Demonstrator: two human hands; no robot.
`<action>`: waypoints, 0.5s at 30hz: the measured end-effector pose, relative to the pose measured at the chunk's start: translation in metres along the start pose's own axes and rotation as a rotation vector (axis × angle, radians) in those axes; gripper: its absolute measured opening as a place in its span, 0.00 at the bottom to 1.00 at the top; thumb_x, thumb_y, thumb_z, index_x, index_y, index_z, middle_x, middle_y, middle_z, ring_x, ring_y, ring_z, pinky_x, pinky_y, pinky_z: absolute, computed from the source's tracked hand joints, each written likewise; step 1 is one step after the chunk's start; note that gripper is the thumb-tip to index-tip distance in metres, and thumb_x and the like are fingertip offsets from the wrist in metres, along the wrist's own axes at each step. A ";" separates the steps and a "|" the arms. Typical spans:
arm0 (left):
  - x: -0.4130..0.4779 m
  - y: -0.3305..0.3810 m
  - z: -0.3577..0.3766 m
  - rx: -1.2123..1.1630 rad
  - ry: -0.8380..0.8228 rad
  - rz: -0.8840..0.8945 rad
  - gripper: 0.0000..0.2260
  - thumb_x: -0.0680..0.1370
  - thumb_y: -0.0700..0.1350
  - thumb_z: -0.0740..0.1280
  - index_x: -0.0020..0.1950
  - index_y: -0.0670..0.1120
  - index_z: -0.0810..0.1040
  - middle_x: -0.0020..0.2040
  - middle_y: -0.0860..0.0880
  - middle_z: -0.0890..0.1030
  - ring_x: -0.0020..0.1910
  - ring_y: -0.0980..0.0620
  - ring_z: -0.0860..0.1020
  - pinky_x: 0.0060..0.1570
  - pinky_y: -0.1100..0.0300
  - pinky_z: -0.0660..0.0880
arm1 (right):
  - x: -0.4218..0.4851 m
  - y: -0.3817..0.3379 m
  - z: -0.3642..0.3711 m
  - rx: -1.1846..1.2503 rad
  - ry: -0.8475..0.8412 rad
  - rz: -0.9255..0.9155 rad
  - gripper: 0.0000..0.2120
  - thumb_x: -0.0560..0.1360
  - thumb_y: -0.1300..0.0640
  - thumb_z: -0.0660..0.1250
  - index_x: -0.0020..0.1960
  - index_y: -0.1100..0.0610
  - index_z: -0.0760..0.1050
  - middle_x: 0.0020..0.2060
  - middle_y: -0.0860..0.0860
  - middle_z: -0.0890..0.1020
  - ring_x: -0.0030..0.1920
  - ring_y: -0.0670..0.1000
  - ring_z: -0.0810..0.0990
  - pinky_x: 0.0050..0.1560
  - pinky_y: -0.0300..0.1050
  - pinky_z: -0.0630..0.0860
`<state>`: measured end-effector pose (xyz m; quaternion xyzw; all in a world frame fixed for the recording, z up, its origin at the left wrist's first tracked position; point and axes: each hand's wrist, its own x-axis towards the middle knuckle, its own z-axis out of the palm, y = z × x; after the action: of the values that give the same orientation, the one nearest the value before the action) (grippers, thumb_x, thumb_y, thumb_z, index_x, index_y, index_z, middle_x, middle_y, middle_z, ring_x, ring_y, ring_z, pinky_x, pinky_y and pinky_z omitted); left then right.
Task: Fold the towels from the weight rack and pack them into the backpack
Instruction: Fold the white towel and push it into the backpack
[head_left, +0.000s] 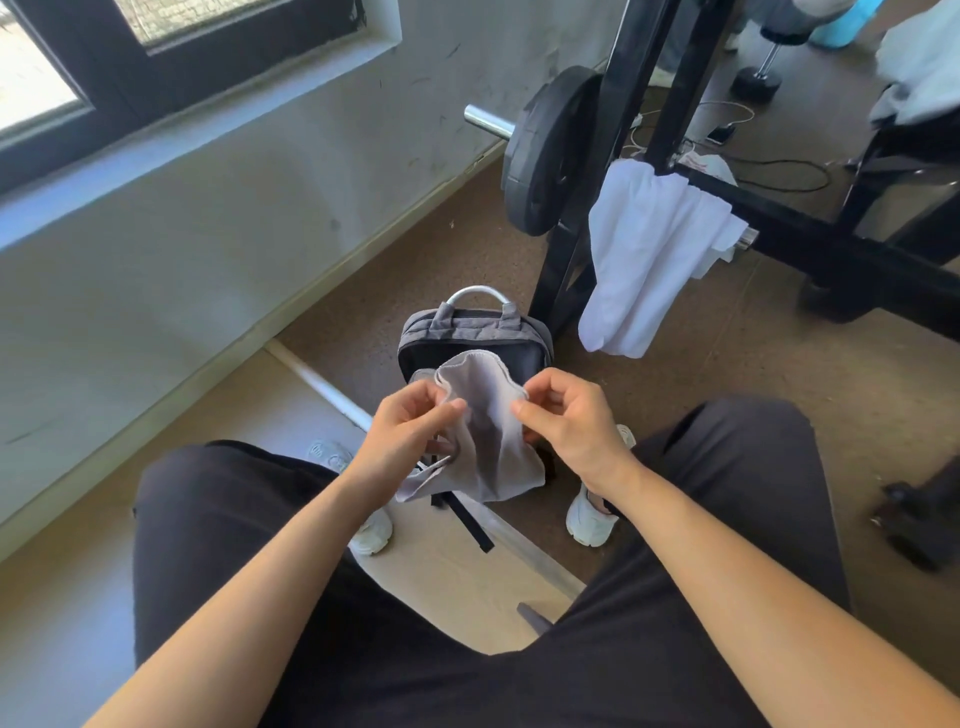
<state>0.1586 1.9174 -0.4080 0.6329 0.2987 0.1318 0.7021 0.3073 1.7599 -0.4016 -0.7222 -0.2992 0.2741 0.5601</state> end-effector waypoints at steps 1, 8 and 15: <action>-0.001 0.000 0.004 0.006 -0.027 0.008 0.09 0.81 0.39 0.70 0.43 0.43 0.73 0.36 0.46 0.76 0.35 0.49 0.76 0.37 0.61 0.79 | -0.001 -0.002 0.002 -0.013 -0.026 -0.018 0.04 0.76 0.62 0.73 0.46 0.62 0.80 0.37 0.55 0.82 0.38 0.51 0.81 0.42 0.47 0.80; -0.002 -0.003 0.013 0.013 -0.174 0.057 0.06 0.82 0.39 0.69 0.45 0.45 0.78 0.38 0.51 0.80 0.39 0.53 0.77 0.43 0.60 0.77 | -0.003 -0.002 0.011 -0.040 -0.148 -0.058 0.03 0.78 0.62 0.71 0.49 0.62 0.81 0.41 0.56 0.84 0.43 0.56 0.83 0.47 0.53 0.83; -0.002 -0.002 0.007 0.048 -0.196 0.103 0.04 0.77 0.44 0.74 0.43 0.52 0.82 0.43 0.47 0.84 0.45 0.51 0.82 0.48 0.55 0.78 | -0.001 -0.003 0.006 -0.188 -0.118 -0.198 0.07 0.71 0.69 0.73 0.48 0.62 0.83 0.58 0.50 0.78 0.46 0.45 0.82 0.44 0.35 0.78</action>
<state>0.1608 1.9100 -0.4092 0.6740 0.1986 0.0979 0.7047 0.3013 1.7638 -0.4000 -0.7212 -0.4257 0.2304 0.4956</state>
